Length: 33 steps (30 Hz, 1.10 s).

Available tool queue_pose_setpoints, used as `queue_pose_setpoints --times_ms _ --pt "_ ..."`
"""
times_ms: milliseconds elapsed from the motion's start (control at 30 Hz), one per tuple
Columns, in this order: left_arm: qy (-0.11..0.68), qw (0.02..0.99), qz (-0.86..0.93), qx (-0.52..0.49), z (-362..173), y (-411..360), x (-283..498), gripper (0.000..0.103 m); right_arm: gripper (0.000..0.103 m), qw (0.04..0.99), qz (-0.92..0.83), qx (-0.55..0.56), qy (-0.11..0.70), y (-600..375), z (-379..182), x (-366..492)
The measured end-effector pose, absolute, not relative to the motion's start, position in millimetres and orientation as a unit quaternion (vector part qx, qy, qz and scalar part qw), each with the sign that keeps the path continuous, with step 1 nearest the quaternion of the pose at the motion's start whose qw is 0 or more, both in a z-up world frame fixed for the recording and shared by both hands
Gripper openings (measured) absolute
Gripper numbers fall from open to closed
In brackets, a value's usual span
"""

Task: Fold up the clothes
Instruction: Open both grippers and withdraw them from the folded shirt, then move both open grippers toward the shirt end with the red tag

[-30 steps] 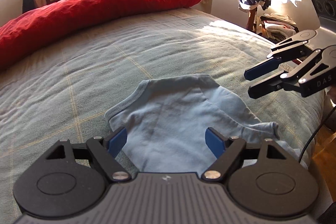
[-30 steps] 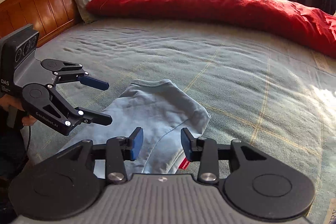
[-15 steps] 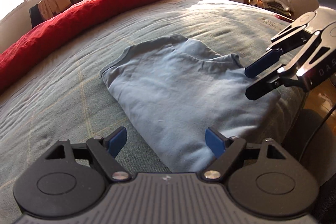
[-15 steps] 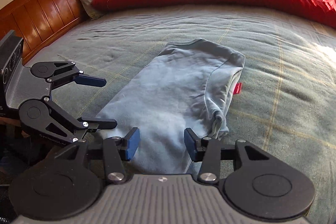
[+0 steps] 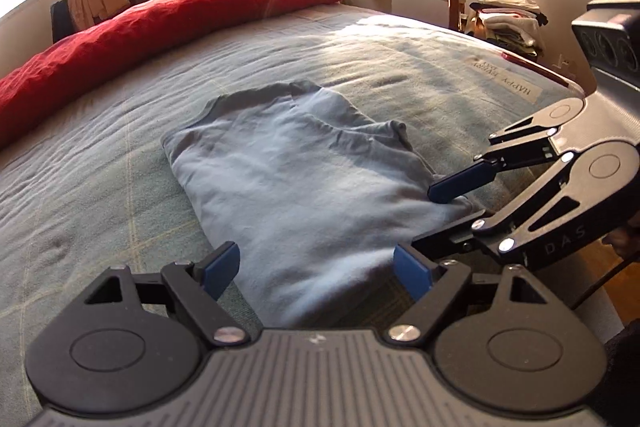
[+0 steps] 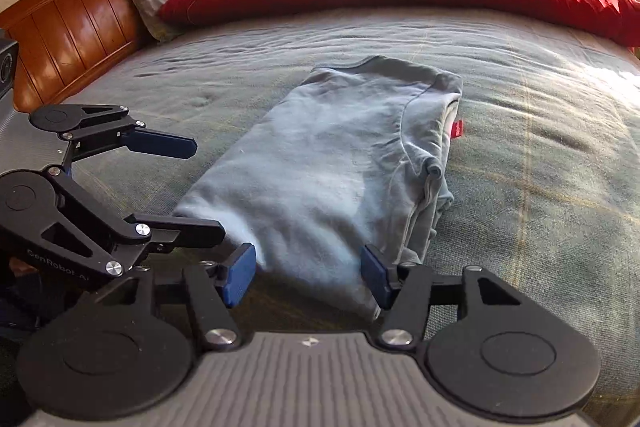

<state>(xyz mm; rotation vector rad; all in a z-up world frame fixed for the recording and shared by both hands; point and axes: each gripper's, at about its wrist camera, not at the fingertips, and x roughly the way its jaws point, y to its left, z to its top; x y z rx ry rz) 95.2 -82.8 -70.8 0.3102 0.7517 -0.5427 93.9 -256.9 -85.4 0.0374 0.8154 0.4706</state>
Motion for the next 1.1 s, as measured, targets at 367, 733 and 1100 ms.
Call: queue_pose_setpoints --times_ms 367,733,1100 --pt "0.358 0.902 -0.202 0.133 -57 -49 94 0.085 0.067 0.895 0.261 0.044 0.359 -254 -67 87" --pt "0.385 0.913 -0.074 0.114 -58 14 96 0.086 0.068 0.867 0.330 0.001 0.373 -180 -75 100" --pt "0.385 0.914 -0.073 0.101 -65 24 94 0.086 0.070 0.873 0.331 0.012 0.358 -182 -57 92"
